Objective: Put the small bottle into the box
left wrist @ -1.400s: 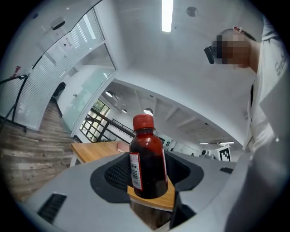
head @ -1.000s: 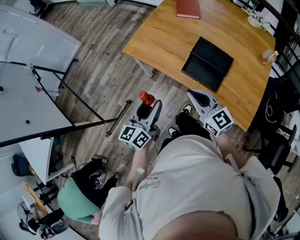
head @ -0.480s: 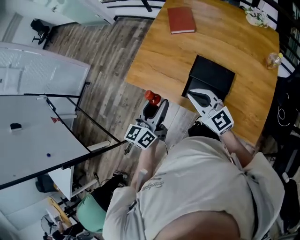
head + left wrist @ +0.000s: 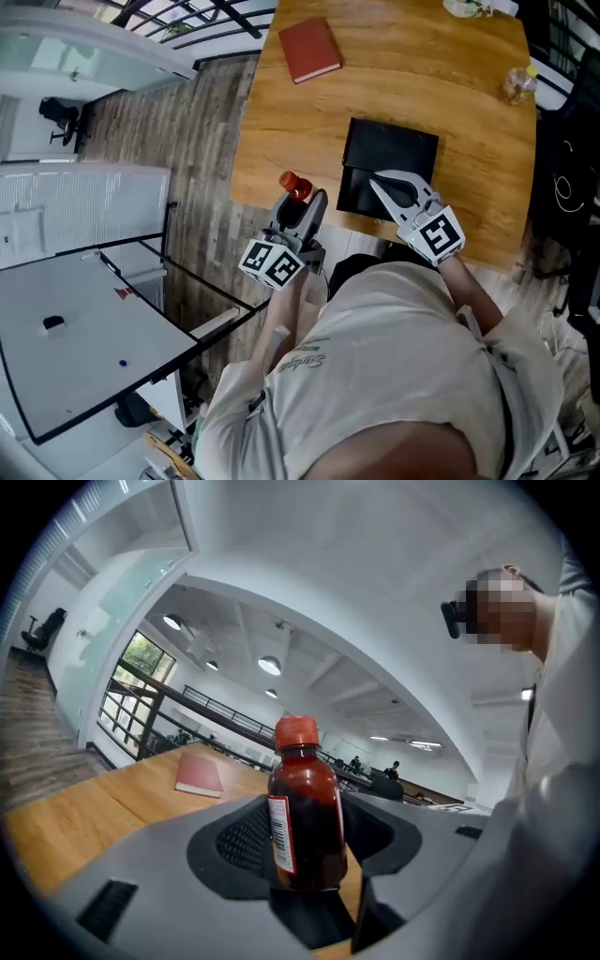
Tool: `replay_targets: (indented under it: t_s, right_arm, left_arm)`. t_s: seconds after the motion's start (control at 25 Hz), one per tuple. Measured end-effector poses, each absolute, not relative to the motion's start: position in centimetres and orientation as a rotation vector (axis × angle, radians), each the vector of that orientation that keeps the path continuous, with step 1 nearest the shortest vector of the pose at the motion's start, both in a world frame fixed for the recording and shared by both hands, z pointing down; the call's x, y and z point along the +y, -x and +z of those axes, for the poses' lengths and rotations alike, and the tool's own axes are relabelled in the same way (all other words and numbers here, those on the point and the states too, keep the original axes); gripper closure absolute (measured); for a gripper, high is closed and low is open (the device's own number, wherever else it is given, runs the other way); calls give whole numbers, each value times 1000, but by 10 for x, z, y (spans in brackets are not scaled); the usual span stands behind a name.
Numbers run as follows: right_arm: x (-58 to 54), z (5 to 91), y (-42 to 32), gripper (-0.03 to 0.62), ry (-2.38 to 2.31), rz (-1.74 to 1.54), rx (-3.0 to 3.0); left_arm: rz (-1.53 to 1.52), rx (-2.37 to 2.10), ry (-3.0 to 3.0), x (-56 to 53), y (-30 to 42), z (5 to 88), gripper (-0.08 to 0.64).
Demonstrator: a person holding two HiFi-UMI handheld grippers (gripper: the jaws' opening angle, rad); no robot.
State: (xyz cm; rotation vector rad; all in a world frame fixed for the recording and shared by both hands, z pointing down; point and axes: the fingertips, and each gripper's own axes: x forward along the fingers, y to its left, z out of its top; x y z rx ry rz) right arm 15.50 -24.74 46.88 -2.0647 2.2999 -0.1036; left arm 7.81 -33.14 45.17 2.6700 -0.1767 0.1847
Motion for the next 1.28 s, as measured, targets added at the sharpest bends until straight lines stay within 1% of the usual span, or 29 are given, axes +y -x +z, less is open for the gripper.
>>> replay_targets:
  t_s: [0.2, 0.48, 0.68, 0.92, 1.28]
  right_arm:
    - [-207, 502, -195, 599, 2255, -222, 2157]
    - [-178, 509, -200, 599, 2397, -253, 2027]
    - [-171, 511, -201, 599, 2492, -276, 1950]
    - [-172, 506, -184, 599, 2557, -363, 1807]
    - [-183, 481, -174, 599, 2654, -291, 1743]
  left_arm:
    - [226, 18, -2672, -304, -129, 455, 327]
    - [274, 178, -2659, -289, -156, 464, 327]
    - [312, 248, -2637, -288, -155, 480, 327]
    - [365, 322, -2577, -288, -149, 490, 327]
    - [599, 379, -2437, -275, -139, 541, 327]
